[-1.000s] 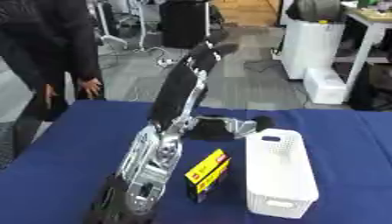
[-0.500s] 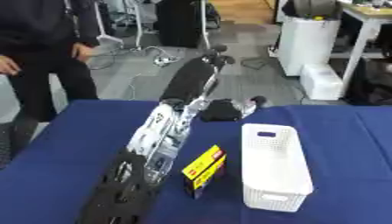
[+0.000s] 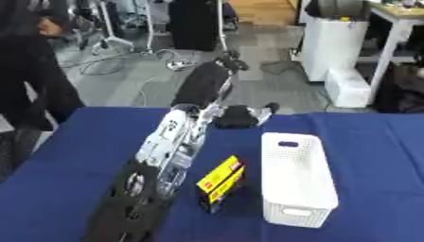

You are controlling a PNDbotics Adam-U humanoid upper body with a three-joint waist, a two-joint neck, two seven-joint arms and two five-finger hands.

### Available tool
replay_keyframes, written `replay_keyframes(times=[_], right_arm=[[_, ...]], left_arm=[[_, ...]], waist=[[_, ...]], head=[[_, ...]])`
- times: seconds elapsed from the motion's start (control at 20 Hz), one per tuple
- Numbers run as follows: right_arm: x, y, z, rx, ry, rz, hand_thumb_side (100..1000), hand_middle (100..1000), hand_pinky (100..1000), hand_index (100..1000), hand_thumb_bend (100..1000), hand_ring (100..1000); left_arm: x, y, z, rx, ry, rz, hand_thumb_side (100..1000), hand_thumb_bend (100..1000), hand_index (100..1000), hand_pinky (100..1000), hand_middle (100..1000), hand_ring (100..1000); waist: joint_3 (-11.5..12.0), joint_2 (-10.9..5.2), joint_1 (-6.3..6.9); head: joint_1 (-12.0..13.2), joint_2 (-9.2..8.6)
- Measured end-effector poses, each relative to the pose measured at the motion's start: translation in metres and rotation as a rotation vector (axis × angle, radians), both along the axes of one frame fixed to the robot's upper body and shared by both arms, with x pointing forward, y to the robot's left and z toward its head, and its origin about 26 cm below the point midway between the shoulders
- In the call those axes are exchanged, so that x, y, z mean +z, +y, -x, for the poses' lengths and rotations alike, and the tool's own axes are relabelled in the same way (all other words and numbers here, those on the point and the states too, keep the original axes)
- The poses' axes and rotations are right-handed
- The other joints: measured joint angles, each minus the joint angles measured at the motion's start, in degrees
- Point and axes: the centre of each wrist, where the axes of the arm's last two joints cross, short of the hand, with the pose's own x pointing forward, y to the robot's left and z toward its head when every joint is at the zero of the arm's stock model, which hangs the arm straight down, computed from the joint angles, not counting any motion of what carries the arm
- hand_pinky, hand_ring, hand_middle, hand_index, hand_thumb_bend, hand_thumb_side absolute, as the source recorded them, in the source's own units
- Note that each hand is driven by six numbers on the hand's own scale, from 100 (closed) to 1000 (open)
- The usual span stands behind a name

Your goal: Pick up objects on the table and place them in the box.

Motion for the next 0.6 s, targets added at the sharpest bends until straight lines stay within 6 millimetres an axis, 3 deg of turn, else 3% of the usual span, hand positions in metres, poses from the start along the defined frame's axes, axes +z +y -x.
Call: replay_keyframes(times=[0.25, 0.45, 0.6], right_arm=[[-0.001, 0.0, 0.0, -0.001, 0.003, 0.001, 1000, 538, 251, 537, 100, 460], [-0.001, -0.001, 0.001, -0.001, 0.002, 0.003, 1000, 538, 252, 537, 100, 461], [-0.001, -0.001, 0.001, -0.001, 0.002, 0.003, 1000, 538, 253, 537, 100, 461]], left_arm=[[0.005, 0.0, 0.0, 0.06, 0.111, -0.094, 719, 648, 771, 857, 826, 746], [0.011, -0.001, 0.003, 0.084, 0.172, -0.138, 763, 654, 741, 871, 831, 745], [0.013, 0.0, 0.003, 0.108, 0.217, -0.167, 773, 675, 698, 831, 805, 735]], waist=[[0.11, -0.02, 0.0], [0.13, -0.02, -0.01], [0.12, -0.03, -0.01]], head=[[-0.06, 0.0], [-1.57, -0.5], [-2.03, -0.55]])
